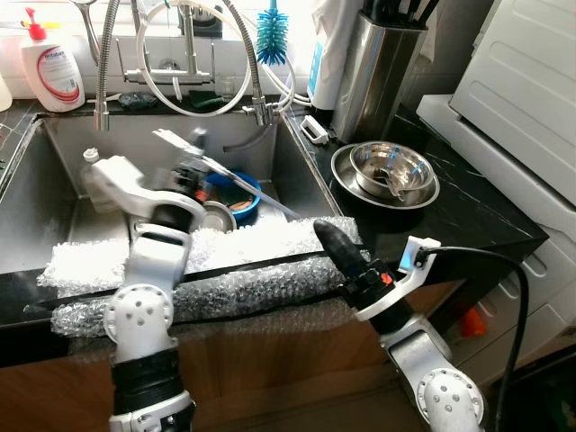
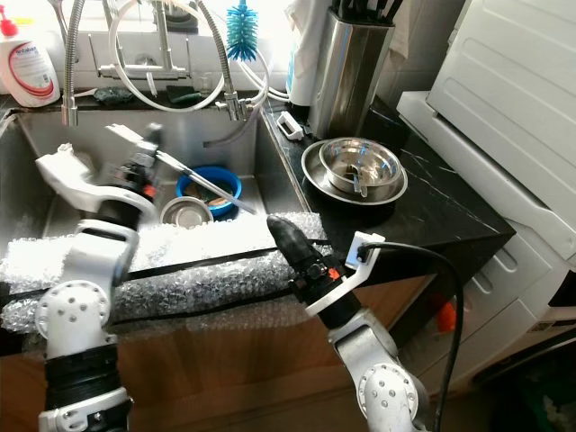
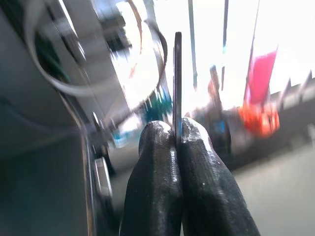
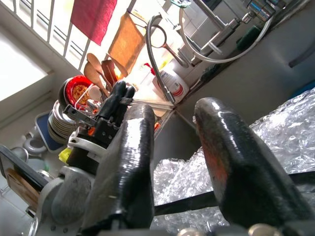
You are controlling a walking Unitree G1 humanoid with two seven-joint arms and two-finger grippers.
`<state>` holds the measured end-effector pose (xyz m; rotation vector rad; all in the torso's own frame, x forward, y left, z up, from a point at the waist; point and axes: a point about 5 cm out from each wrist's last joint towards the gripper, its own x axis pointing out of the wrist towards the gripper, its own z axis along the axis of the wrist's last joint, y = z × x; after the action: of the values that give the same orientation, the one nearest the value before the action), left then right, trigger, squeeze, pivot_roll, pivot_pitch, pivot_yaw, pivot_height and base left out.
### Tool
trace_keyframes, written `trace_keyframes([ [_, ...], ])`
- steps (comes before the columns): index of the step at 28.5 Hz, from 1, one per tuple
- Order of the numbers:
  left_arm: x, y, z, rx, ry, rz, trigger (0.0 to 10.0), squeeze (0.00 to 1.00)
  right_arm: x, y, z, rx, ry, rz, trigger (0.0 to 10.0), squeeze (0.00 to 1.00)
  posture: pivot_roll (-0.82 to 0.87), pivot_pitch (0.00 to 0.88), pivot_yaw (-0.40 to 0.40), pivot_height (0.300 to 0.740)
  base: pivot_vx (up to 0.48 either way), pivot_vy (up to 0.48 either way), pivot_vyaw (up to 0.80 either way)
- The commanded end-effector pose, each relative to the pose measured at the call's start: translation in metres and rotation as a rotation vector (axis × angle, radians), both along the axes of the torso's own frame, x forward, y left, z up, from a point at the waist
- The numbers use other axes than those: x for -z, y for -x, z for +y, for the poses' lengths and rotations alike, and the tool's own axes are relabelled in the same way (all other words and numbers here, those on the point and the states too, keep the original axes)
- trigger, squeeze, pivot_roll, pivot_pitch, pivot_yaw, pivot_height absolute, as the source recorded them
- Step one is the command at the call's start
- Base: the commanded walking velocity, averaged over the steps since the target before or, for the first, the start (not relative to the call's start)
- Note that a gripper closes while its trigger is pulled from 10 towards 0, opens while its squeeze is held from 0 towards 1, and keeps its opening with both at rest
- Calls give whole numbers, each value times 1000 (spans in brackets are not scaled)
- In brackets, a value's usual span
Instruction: Kitchen organization
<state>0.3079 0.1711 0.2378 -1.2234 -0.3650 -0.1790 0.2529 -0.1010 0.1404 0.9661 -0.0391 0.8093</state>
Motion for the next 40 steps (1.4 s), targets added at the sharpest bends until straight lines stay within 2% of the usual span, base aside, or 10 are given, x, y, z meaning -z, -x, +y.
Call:
trace_keyframes([
  [1,-1,-3,2,-24,39,16,0,0,-4,-2,-1,14,14,-18,10000,0,10,8,-100,740,0,0,0],
  [3,-2,-3,8,-70,64,14,0,0,-4,-2,-1,15,16,-18,10000,0,9,7,-100,740,0,0,0],
  [4,-8,0,22,-217,39,1,0,0,-4,-2,-1,16,30,-23,10000,0,8,7,-99,740,0,0,0],
  [6,-20,3,29,-364,-151,-9,0,0,-4,-2,0,23,66,-28,10000,0,4,6,-101,740,0,0,0],
  [7,-29,4,28,-427,-296,-25,3098,0,-4,-3,0,40,95,-29,10000,0,5,6,-101,740,0,0,0],
  [8,-37,5,24,-469,-410,-59,10000,0,-4,-5,0,60,130,-31,10000,0,8,6,-101,740,0,0,0],
  [9,-43,5,18,-497,-527,-102,10000,0,-5,-10,0,118,205,-46,10000,0,10,4,-101,740,0,0,0],
  [18,-23,5,-10,-521,-860,-150,10000,0,-28,-27,-6,389,509,-227,10000,0,2,3,-97,740,0,0,0],
  [23,-7,3,-32,-536,-1222,-211,10000,0,-33,-29,-7,491,606,-298,10000,0,2,3,-96,740,0,0,0],
  [40,25,-13,-28,-453,-1335,-28,10000,0,-12,-26,-3,518,741,-318,10000,0,3,0,-95,740,0,0,0],
])
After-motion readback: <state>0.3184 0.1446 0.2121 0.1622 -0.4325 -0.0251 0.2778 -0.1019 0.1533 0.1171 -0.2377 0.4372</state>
